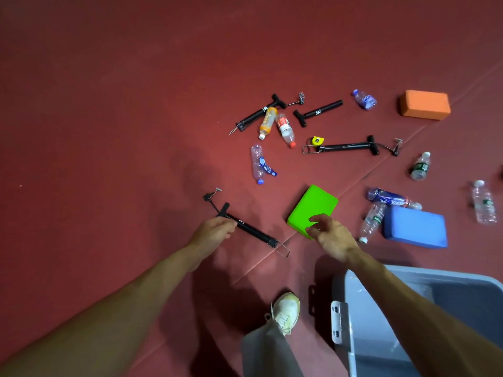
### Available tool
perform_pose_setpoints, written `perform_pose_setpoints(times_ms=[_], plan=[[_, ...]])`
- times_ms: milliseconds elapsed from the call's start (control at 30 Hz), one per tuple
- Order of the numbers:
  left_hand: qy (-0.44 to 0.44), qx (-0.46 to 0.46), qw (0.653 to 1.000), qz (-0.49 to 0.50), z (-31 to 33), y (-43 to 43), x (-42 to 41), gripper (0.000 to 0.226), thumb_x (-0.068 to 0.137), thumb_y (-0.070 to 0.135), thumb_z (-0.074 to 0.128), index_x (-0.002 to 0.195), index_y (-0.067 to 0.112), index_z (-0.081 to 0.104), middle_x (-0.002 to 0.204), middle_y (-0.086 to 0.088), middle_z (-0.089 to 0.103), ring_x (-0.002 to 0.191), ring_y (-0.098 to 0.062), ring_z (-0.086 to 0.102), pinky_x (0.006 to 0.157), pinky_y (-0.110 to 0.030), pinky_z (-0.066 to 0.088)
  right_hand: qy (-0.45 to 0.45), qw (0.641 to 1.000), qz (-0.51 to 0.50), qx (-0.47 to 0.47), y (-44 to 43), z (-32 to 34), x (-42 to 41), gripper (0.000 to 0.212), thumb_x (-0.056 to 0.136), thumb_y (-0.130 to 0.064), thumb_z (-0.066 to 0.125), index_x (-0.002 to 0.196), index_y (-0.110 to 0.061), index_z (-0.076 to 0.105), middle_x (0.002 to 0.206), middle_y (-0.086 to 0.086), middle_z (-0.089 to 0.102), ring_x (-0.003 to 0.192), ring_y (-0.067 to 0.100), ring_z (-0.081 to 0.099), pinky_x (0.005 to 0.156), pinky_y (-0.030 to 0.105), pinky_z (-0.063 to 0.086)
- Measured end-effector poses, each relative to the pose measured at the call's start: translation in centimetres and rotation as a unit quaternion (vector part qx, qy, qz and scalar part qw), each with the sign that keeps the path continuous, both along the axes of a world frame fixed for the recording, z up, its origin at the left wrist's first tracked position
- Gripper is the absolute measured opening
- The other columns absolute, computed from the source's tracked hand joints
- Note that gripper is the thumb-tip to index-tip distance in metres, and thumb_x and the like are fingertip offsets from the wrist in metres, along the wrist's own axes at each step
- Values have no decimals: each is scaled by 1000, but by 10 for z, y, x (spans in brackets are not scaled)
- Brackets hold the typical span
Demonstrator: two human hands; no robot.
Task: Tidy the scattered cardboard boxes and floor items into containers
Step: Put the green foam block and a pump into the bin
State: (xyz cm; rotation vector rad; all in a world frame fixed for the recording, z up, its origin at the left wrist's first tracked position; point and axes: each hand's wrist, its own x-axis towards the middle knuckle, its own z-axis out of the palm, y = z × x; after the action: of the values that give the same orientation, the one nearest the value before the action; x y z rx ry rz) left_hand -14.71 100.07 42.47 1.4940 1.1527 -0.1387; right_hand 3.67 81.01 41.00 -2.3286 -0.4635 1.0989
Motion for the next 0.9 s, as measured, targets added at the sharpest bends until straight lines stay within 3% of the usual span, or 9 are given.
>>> perform_pose_setpoints(times_ms=[200,367,500,567,667,767,900], plan=[[-14,-40,999,6,-75,35,83,20,95,21,46,101,16,64,96,-3,66,81,-9,61,74,-20,40,13,997,-75,-12,15,-78,43,34,92,-23,58,124,-13,55,117,8,66,108,26,61,80,26,39],[8,-55,997,-55,-148,44,102,17,92,23,55,99,15,67,97,-2,68,92,-16,64,69,-19,38,29,987,-150,-47,16,-148,41,36,92,-25,58,125,-13,54,120,7,66,112,28,59,90,30,41],[9,-49,994,-101,-226,61,111,5,83,23,63,83,22,68,87,3,67,100,-22,64,90,-26,45,47,971,-223,-65,22,-225,22,39,91,-30,60,126,-14,55,120,4,65,112,26,60,89,28,42],[28,-15,986,-165,-268,67,115,10,84,19,64,92,19,70,93,4,66,99,-18,61,86,-19,43,51,961,-264,-64,27,-268,15,39,90,-34,60,124,-16,56,119,5,65,107,29,62,91,33,46],[84,31,948,-305,-333,76,123,31,83,20,66,114,19,64,114,1,64,100,-14,57,88,-22,41,58,938,-337,-52,34,-334,12,44,86,-41,62,122,-17,56,120,8,65,107,31,62,96,46,49],[107,42,891,-440,-390,80,135,46,80,22,69,125,24,56,126,2,55,115,-13,53,97,-23,37,44,920,-387,-49,39,-387,25,52,84,-47,61,126,-17,53,123,7,62,112,31,60,98,49,48],[105,91,819,-557,-461,65,165,48,74,30,76,119,26,58,122,-1,54,114,-18,53,101,-31,41,-8,901,-431,-46,31,-447,59,64,85,-50,60,133,-10,46,129,13,58,112,35,60,99,47,45]])
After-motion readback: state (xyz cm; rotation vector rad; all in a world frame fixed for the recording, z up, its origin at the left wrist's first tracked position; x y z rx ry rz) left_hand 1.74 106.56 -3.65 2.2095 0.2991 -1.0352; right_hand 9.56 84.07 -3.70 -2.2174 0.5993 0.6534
